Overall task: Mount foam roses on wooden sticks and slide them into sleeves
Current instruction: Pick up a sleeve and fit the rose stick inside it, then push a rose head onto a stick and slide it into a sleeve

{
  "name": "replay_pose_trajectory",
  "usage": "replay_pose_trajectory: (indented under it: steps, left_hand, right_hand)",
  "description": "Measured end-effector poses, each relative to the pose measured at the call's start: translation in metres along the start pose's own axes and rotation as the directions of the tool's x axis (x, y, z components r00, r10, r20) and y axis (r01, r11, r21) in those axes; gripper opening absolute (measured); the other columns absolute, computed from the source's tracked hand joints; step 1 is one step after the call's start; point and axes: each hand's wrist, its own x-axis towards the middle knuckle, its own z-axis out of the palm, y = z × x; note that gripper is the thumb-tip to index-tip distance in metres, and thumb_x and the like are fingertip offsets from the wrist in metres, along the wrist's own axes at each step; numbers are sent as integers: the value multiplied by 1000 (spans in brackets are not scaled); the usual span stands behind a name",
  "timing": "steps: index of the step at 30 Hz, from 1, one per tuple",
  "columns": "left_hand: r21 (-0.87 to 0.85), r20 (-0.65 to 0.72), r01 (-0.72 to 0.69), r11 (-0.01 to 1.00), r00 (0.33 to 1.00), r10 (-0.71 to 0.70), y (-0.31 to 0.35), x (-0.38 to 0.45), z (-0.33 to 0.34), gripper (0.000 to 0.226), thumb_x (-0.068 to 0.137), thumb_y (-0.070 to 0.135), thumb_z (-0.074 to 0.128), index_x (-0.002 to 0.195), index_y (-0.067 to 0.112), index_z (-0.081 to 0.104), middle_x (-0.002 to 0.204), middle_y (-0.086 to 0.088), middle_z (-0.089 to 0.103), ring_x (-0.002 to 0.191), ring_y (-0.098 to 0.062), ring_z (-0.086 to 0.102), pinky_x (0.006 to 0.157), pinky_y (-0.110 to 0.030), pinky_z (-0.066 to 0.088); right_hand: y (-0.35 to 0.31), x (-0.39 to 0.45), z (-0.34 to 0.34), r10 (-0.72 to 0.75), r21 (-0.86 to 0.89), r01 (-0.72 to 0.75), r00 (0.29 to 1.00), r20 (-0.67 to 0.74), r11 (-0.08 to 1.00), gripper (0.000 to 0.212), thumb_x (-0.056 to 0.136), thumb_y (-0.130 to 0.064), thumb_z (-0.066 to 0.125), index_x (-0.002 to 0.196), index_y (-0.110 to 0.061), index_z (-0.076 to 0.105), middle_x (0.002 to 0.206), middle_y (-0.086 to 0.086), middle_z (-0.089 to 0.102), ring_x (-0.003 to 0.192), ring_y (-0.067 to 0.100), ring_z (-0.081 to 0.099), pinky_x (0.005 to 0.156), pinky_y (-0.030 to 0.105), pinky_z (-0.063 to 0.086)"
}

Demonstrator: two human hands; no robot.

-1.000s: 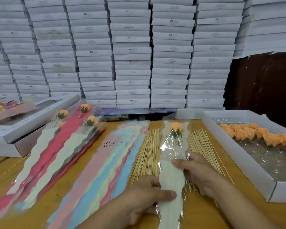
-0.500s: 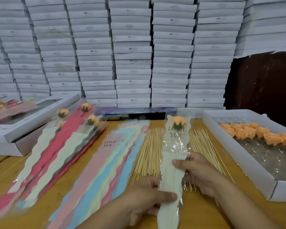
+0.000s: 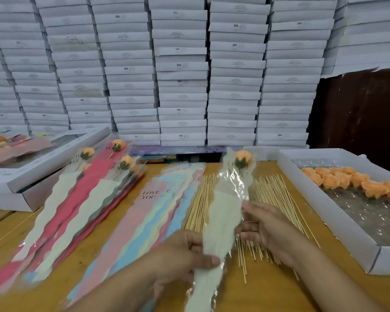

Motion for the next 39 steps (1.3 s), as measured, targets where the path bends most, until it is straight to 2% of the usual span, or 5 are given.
replay_pose_trajectory:
  steps: [6, 13, 25, 29, 39]
  left_hand:
    - [28, -374, -153, 988, 915, 152, 13, -16, -79, 26, 85, -3, 71, 105, 13, 73, 66, 2, 72, 58, -9, 69, 52, -20, 52]
    - [179, -791, -79, 981, 582, 191, 5, -28, -202, 58, 85, 3, 75, 138, 15, 55, 82, -11, 61, 60, -21, 51, 58, -28, 43]
    - [363, -926, 431, 826, 268, 267, -103, -17, -330, 42, 82, 11, 68, 123, 14, 60, 99, -19, 69, 83, -40, 63, 70, -41, 51]
    - [463, -885, 532, 709, 315, 342, -136, 4, -342, 20, 96, 8, 49, 85, 6, 66, 90, -31, 65, 70, -37, 55, 68, -41, 46]
    - [460, -884, 742, 488, 330, 332, -84, -2, -269, 37, 102, 27, 36, 120, 4, 58, 143, -29, 46, 134, -50, 32, 110, -63, 29]
  right_hand:
    - [-2, 5, -10, -18, 8, 18, 999, -47, 1000, 24, 98, -21, 57, 115, -6, 66, 89, 17, 74, 69, 24, 70, 54, 27, 57]
    - [0, 7, -12, -32, -54, 28, 997, -67, 998, 19, 98, -8, 55, 112, -7, 67, 87, 15, 75, 67, 22, 70, 52, 27, 56]
    - [2, 10, -15, -35, -75, 29, 996, -80, 997, 19, 97, -6, 55, 110, -8, 69, 87, 14, 75, 65, 19, 69, 49, 25, 53]
    - [2, 11, -16, -35, -82, 28, 996, -86, 996, 19, 97, -7, 56, 110, -9, 69, 88, 14, 75, 65, 18, 69, 49, 25, 53]
    - [2, 11, -15, -45, -109, 36, 996, -81, 993, 19, 97, -7, 55, 109, -10, 70, 88, 12, 75, 66, 17, 69, 50, 25, 52]
